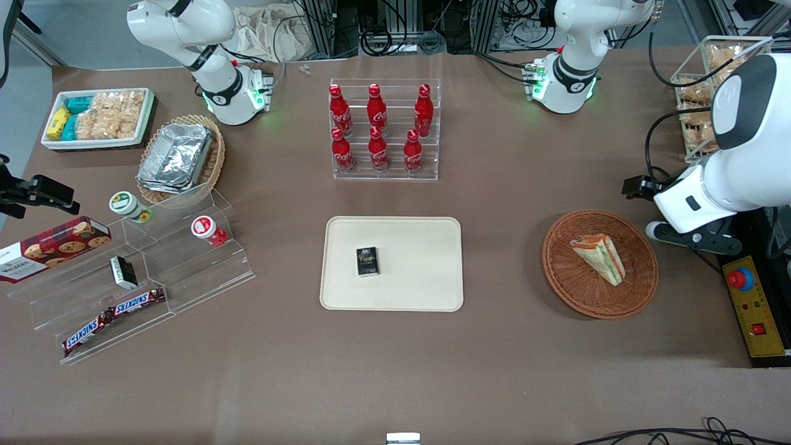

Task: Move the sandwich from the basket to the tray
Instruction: 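Lower the left gripper over the wrapped sandwich in the wicker basket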

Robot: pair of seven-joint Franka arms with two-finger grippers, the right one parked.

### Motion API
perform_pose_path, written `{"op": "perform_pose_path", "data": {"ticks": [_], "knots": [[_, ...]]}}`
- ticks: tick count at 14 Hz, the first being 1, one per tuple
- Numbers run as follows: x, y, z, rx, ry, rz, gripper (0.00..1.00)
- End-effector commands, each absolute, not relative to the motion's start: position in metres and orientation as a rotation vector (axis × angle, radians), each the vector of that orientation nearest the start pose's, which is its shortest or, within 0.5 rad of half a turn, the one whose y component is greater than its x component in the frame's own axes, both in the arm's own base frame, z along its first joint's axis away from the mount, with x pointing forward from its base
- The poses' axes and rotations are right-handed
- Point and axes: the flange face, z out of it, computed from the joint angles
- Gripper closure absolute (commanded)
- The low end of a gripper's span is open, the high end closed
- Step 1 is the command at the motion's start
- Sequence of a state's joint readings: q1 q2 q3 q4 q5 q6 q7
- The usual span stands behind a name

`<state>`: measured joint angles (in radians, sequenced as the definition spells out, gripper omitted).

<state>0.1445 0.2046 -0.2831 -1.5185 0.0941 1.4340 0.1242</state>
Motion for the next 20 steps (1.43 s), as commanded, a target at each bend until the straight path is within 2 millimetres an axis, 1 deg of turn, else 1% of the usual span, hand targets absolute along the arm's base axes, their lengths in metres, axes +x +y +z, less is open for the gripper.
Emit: {"op": "perform_pose_path", "data": {"ticks": [1, 2, 3, 5, 6, 7, 8, 9, 10, 11, 12, 14, 15, 16, 17, 18, 20], "knots": [[0.590, -0.053, 0.530, -3.032, 0.417, 0.450, 0.00], [0.590, -0.053, 0.531, -3.033, 0.417, 0.448, 0.00], [0.593, -0.053, 0.526, -3.030, 0.417, 0.454, 0.00], [0.596, -0.053, 0.512, -3.019, 0.396, 0.479, 0.00], [0.597, -0.050, 0.504, -3.021, 0.341, 0.486, 0.00], [0.597, -0.048, 0.492, -3.030, 0.221, 0.457, 0.00], [0.595, -0.039, 0.480, -3.039, 0.033, 0.417, 0.00], [0.591, -0.030, 0.464, -3.044, -0.128, 0.386, 0.00], [0.586, -0.031, 0.449, -3.053, -0.230, 0.337, 0.00], [0.581, -0.025, 0.432, -3.052, -0.316, 0.299, 0.00], [0.578, -0.017, 0.416, -3.051, -0.390, 0.260, 0.00], [0.566, -0.015, 0.376, -3.042, -0.490, 0.217, 0.00], [0.559, -0.011, 0.361, -3.046, -0.535, 0.146, 0.00], [0.552, -0.007, 0.342, -3.040, -0.617, 0.093, 0.00], [0.547, -0.007, 0.325, -3.037, -0.679, 0.058, 0.00], [0.544, -0.008, 0.313, -3.033, -0.723, 0.035, 0.00], [0.542, -0.008, 0.300, -3.024, -0.738, 0.056, 0.00]]}}
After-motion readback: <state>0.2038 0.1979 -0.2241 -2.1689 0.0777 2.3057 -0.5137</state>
